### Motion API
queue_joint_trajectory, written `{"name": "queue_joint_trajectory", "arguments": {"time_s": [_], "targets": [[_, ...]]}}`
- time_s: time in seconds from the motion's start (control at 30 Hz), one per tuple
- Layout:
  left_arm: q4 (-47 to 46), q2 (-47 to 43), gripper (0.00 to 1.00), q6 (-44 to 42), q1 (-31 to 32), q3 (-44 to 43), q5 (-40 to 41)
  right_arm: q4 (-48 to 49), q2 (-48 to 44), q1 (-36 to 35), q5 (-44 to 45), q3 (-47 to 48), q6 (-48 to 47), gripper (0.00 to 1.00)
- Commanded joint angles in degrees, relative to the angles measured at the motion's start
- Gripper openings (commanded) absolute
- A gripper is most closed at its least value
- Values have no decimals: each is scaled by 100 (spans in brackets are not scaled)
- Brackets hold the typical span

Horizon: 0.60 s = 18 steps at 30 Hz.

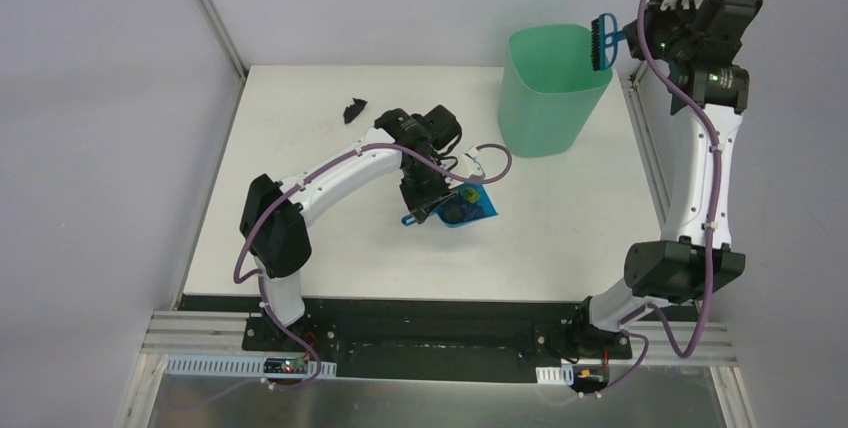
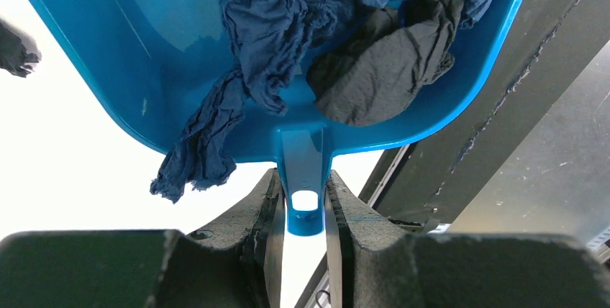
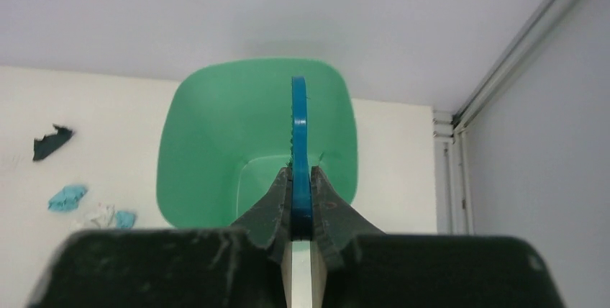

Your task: Sweep away the paper scraps from the table

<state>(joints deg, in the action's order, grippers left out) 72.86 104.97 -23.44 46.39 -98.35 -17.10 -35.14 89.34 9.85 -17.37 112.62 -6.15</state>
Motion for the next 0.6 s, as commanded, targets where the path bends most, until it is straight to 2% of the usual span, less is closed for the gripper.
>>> {"name": "queue_joint_trajectory", "arguments": {"time_s": [0.0, 0.2, 0.3, 0.4, 0.5, 0.57], "targets": [[-56, -275, 0, -25, -42, 35, -179, -453, 468, -47, -416, -1, -252, 0], [-57, -272, 0, -55, -45, 50, -309, -452, 1042, -143, -426, 278, -241, 0], [-28, -235, 0, -64, -47, 69, -319, -1003, 1619, -323, -351, 927, -480, 0], [-25, -243, 0, -65, -43, 83, -409, -1947, 2403, -508, -376, 2135, -816, 0], [-35, -275, 0, -70, -45, 92, -495, -2058, 2491, -690, -162, 2085, -1286, 0], [-38, -292, 0, -85, -43, 108, -497, -2470, 2637, -793, -133, 2341, -1614, 0]]}}
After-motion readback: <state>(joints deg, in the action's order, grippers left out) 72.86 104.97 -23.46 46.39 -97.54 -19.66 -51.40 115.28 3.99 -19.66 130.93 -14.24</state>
